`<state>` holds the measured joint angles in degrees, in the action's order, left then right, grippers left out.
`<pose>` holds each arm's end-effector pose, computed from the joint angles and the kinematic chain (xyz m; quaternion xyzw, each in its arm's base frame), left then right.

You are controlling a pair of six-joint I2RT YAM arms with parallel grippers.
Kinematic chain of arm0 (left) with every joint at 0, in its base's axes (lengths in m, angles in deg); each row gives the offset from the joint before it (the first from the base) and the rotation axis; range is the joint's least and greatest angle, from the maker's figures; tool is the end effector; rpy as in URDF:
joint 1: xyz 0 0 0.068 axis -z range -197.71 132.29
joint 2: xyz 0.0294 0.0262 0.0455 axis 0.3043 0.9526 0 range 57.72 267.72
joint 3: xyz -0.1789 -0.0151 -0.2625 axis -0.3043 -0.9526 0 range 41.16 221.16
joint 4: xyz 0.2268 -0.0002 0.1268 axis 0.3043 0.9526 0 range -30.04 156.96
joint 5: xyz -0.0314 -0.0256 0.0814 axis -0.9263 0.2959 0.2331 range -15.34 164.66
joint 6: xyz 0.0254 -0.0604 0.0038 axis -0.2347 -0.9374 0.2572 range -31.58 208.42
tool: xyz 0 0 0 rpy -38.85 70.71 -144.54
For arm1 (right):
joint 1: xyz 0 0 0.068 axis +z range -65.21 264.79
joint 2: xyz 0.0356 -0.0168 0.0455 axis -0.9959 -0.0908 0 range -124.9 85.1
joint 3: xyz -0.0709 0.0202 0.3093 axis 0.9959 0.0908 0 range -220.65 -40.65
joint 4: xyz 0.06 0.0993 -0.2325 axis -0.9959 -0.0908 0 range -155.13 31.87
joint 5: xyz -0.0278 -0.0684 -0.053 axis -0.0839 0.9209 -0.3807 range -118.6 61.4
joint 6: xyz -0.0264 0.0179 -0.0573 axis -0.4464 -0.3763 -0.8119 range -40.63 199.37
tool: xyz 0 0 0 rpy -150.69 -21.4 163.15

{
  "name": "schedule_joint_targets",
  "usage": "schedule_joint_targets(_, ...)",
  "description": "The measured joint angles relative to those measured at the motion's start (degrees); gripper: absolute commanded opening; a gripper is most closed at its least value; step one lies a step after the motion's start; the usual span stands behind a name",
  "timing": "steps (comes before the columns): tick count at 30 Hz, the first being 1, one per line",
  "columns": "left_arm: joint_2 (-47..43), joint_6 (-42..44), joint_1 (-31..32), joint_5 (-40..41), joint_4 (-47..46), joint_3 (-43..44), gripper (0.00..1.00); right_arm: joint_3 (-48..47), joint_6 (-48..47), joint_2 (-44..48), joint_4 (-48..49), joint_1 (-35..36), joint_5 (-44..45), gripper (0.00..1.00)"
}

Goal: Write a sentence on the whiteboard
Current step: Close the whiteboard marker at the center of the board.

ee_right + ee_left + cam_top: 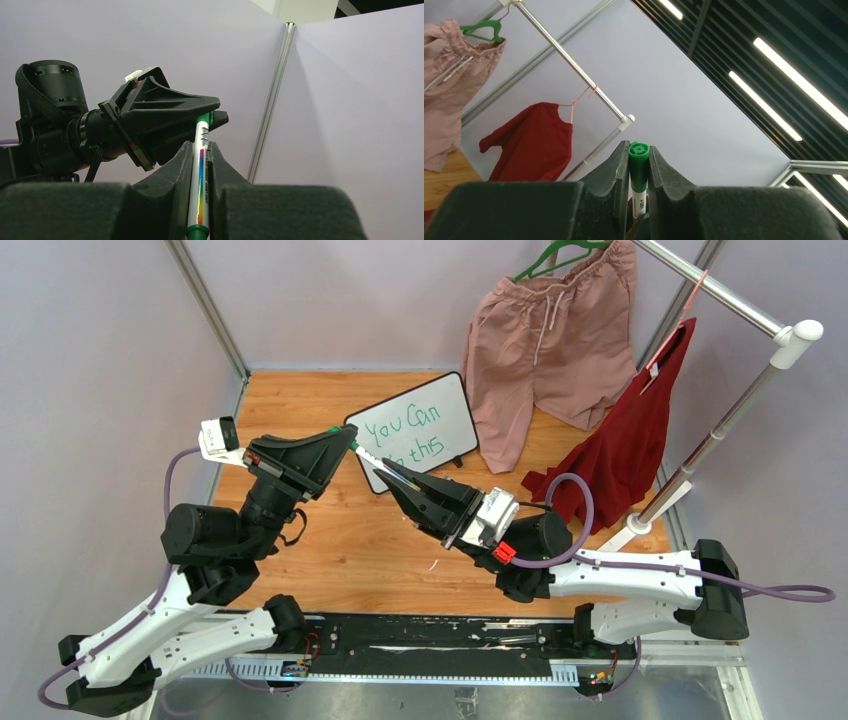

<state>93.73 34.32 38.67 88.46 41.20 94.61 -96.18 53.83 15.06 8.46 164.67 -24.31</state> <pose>0.0563 -0.0625 0.4995 -0.0981 0.4512 -0.6964 0.5494 0.0462 0.2372 0.5013 -0.2369 0.2249 0.4207 0.8463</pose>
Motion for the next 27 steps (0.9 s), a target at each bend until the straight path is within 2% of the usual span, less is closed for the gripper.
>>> schedule_joint_targets(4,-0.3,-0.3,0.0,0.6,-0.6,-0.8,0.53,0.0,0.0,0.0,-0.1,0.0,0.2,0.0)
schedule_joint_targets(5,-0.6,-0.2,0.0,0.8,-0.5,-1.1,0.6,0.0,0.0,0.0,-0.2,0.0,0.2,0.0)
schedule_joint_targets(7,-1.1,0.0,0.0,1.0,0.3,-2.2,0.67,0.0,0.0,0.0,-0.2,0.0,0.1,0.0)
schedule_joint_targets(10,-1.4,-0.2,0.0,1.7,1.7,-3.3,0.68,0.0,0.0,0.0,-0.2,0.0,0.2,0.0)
schedule_joint_targets(12,-1.4,-0.3,0.0,1.7,1.9,-3.4,0.65,0.0,0.0,-0.1,-0.2,0.0,0.2,0.0)
schedule_joint_targets(17,-1.4,-0.5,0.0,1.6,1.7,-3.3,0.47,0.0,0.0,-0.3,-0.3,0.0,0.4,0.0)
schedule_joint_targets(27,-0.8,-0.9,0.0,1.4,0.9,-3.3,0.37,0.0,-0.5,-0.7,-0.9,0.0,1.8,0.0)
